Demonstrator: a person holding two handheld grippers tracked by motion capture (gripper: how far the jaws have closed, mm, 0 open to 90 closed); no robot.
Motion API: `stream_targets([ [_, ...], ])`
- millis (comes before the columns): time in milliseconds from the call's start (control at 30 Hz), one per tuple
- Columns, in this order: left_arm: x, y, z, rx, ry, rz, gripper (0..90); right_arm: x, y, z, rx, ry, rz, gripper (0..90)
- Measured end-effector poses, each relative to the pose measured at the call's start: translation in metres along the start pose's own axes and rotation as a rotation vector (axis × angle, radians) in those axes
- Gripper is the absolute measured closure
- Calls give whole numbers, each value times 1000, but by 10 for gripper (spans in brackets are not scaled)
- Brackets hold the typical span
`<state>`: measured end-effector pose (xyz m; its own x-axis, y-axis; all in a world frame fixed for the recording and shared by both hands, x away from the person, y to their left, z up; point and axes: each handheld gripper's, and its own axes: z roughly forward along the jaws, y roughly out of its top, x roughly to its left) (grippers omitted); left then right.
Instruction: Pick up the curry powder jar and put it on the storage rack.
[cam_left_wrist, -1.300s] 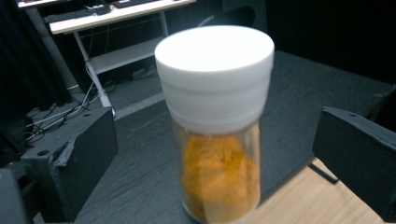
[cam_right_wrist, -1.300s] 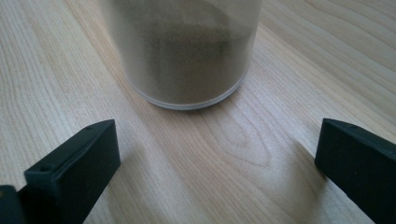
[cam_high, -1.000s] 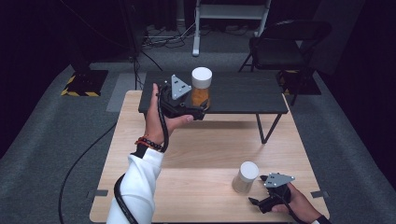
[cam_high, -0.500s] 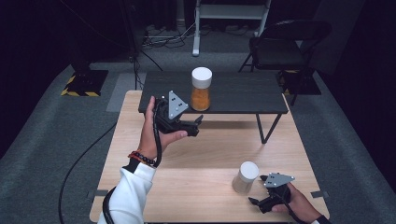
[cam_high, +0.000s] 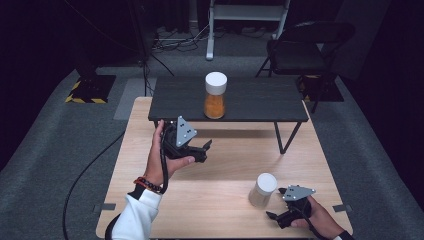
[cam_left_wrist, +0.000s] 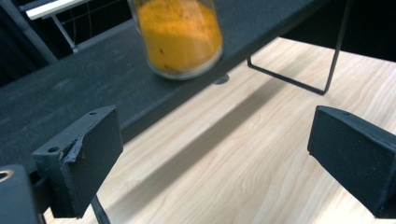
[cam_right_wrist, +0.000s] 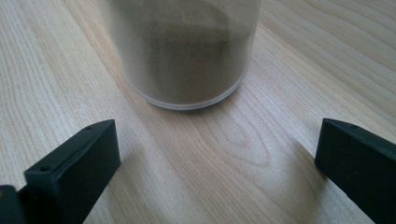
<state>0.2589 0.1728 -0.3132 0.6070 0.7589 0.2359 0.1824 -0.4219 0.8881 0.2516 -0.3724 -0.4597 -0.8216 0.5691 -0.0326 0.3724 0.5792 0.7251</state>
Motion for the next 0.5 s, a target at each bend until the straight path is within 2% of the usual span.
stream_targets([
  [233, -2, -25, -3, 5, -21, -27, 33, 0, -1, -1, 0, -2, 2, 0],
  [500, -3, -47, -2, 41, -31, -41, 32, 0, -1, -1, -1, -3, 2, 0],
])
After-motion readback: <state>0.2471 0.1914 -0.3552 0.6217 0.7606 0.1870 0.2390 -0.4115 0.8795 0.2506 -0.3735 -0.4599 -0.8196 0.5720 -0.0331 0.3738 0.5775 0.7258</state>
